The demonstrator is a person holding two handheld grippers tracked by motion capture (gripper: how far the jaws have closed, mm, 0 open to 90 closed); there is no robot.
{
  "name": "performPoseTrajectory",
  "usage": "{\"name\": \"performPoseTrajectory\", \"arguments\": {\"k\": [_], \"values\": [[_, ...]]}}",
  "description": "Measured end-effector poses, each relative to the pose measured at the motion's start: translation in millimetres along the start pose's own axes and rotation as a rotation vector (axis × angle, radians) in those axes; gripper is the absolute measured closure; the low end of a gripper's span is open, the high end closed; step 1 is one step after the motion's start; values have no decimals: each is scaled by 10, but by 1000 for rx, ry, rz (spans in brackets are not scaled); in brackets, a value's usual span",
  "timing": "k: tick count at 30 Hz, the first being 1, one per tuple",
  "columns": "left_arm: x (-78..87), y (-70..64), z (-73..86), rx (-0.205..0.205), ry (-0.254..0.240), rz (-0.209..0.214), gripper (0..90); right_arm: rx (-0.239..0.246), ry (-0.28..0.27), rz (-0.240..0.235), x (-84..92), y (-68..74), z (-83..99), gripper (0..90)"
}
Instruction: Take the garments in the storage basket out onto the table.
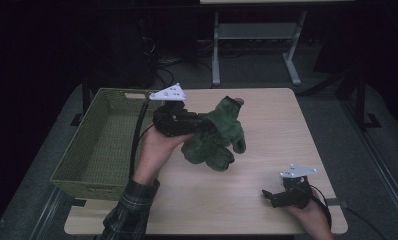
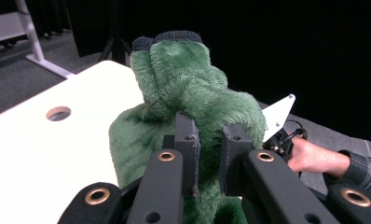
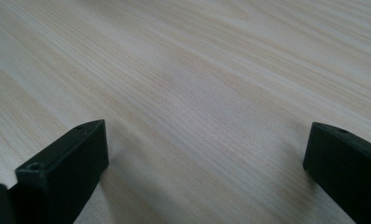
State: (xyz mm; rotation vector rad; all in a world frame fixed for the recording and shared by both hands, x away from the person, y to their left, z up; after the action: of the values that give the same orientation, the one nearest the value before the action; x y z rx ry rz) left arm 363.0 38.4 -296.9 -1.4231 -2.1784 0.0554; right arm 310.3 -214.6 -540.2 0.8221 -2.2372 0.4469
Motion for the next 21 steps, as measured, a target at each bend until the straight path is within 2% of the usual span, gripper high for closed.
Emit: {"name": "performPoseTrajectory", "arguments": {"k": [13, 18, 19, 21], "values": [[-526, -106, 380, 51, 47, 58, 801, 0, 1, 0, 1, 0, 1, 0], [-762, -69, 591, 98, 59, 65, 802, -1, 0, 0, 0, 1, 0, 0], [-762, -69, 591, 98, 59, 65, 801, -1, 0, 0, 0, 1, 0, 0], [-857, -27, 696, 109, 79, 66, 801, 1, -1, 1, 0, -1, -1, 0]]}}
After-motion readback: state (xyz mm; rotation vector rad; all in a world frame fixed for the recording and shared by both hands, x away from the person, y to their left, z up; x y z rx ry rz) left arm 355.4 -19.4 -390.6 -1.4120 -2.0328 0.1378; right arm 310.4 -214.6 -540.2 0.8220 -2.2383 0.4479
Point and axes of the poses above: each handheld gripper's, and its own axes: x roughly backward along the jaws, z roughly out of its underside, y roughly to its left, the point moved 8 cm from there along -x, roughly forward along the jaws, and after that the axes turned 9 degrees about x, right-handed, at the moved point
